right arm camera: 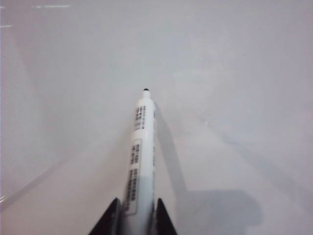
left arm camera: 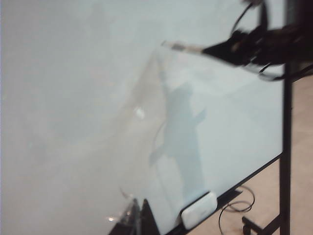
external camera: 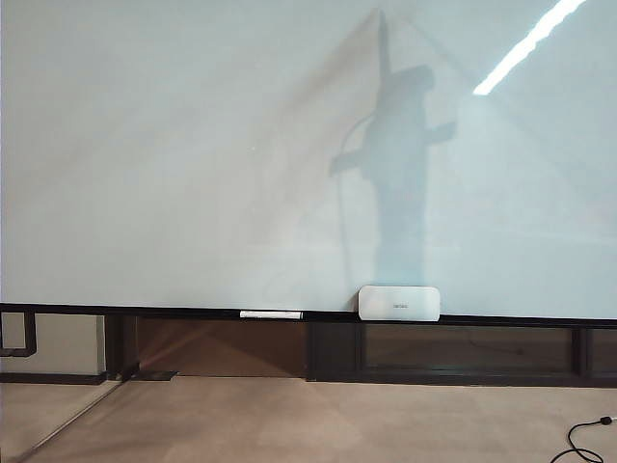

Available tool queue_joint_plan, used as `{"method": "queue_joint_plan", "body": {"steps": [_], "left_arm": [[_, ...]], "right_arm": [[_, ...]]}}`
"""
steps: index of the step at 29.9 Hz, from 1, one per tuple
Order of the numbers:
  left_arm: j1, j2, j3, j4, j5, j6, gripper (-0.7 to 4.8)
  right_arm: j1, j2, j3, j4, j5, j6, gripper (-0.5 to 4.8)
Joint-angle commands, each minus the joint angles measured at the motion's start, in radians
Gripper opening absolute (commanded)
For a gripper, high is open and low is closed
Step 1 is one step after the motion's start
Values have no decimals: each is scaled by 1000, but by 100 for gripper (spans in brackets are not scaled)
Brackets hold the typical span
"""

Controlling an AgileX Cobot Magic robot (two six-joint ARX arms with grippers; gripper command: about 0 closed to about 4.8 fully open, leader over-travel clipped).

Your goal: Reach to the right to find the marker pen, pick it up, and write the number 10 on the whiteboard.

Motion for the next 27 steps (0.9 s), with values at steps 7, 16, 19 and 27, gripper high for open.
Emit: {"method": "queue_joint_plan", "body": {"steps": [7,16,19,27], "left_arm": [[0,26,9,19,81,-44,-6],[0,34,9,26,83,-36,-6],[0,34,9,26,84,-32,-6],[0,35,9,27,129,-33,-6]], "right_arm": [[2,4,5,44,-16,1,-3],[2,26,5,69,-16,1,-3],[2,30,5,87,-12,1,-3],[2,35,5,115,5,1,-3]]}}
